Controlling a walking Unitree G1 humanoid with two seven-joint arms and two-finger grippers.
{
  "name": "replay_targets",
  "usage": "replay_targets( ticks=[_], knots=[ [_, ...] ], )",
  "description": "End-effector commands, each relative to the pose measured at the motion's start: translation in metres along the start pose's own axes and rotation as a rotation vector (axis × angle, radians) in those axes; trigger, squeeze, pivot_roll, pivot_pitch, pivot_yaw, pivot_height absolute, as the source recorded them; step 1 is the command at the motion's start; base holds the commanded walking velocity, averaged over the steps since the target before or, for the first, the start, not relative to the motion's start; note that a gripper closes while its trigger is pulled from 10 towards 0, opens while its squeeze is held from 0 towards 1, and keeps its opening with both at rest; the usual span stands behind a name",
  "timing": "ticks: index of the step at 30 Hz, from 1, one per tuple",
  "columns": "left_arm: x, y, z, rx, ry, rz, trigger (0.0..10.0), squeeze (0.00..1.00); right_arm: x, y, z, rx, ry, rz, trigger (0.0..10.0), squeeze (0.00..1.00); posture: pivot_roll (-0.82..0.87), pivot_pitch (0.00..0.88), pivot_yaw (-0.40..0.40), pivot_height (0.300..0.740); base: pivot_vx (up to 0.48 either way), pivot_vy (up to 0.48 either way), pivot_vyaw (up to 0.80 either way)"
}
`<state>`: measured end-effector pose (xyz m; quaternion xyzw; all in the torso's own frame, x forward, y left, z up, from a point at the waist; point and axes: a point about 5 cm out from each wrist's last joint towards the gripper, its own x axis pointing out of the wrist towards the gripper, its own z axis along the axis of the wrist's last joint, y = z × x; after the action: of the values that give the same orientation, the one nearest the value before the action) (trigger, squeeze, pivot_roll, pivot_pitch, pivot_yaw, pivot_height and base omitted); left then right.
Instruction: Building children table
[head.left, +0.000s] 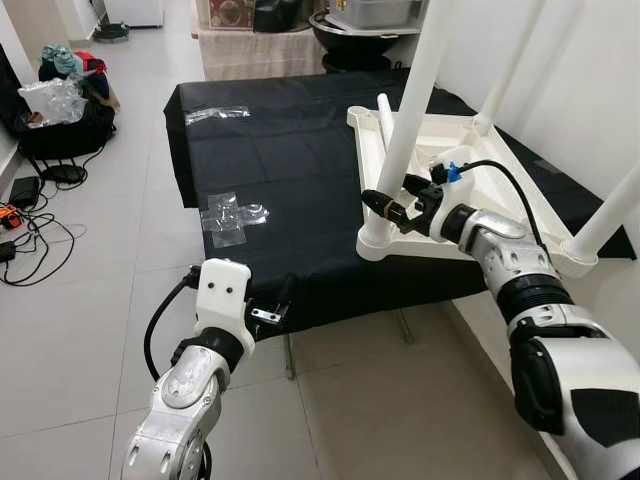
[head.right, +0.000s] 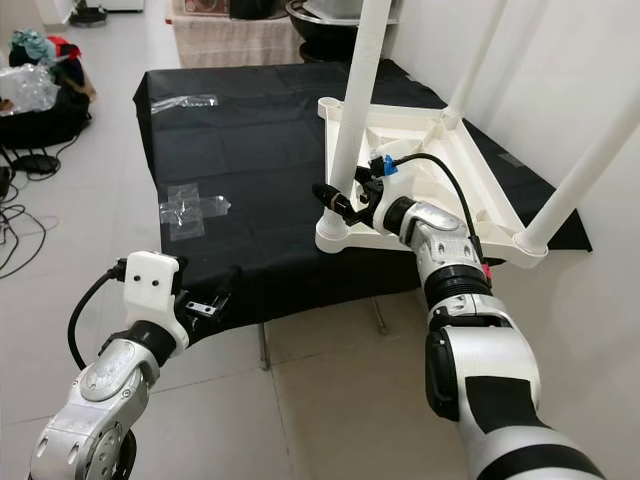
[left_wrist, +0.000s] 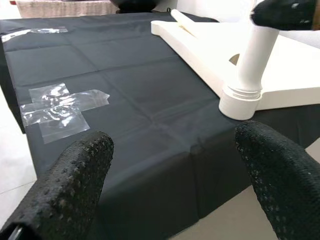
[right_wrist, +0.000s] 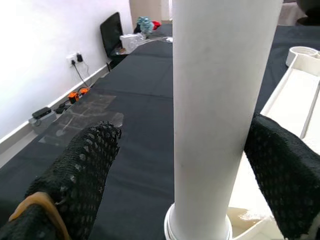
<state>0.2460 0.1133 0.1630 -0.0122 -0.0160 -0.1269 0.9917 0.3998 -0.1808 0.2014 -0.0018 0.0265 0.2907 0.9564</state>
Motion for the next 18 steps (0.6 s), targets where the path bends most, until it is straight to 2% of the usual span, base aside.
replay_targets(
  ticks=[1, 5, 6, 18],
  knots=[
    [-0.001, -0.001, -0.002, -0.009, 0.011, -0.002, 10.0, 0.00, 0.008, 0.009, -0.003, 0.000, 0.012, 0.021, 10.0, 0.00, 0.07, 0.042, -0.099, 0.740, 0.000, 0.000, 0.00],
    [-0.001, -0.003, -0.002, -0.009, 0.013, -0.006, 10.0, 0.00, 0.013, 0.011, -0.001, 0.019, 0.002, -0.020, 10.0, 0.00, 0.07, 0.042, -0.099, 0.740, 0.000, 0.000, 0.00],
    [-0.001, -0.003, -0.002, -0.009, 0.013, -0.006, 10.0, 0.00, 0.014, 0.011, 0.000, 0.011, -0.004, -0.043, 0.0, 0.00, 0.07, 0.042, -0.099, 0.740, 0.000, 0.000, 0.00],
    [-0.001, -0.004, -0.002, -0.007, 0.012, -0.009, 10.0, 0.00, 0.019, 0.009, -0.001, 0.033, -0.045, -0.268, 0.0, 0.00, 0.07, 0.028, -0.096, 0.740, 0.000, 0.000, 0.00]
  ],
)
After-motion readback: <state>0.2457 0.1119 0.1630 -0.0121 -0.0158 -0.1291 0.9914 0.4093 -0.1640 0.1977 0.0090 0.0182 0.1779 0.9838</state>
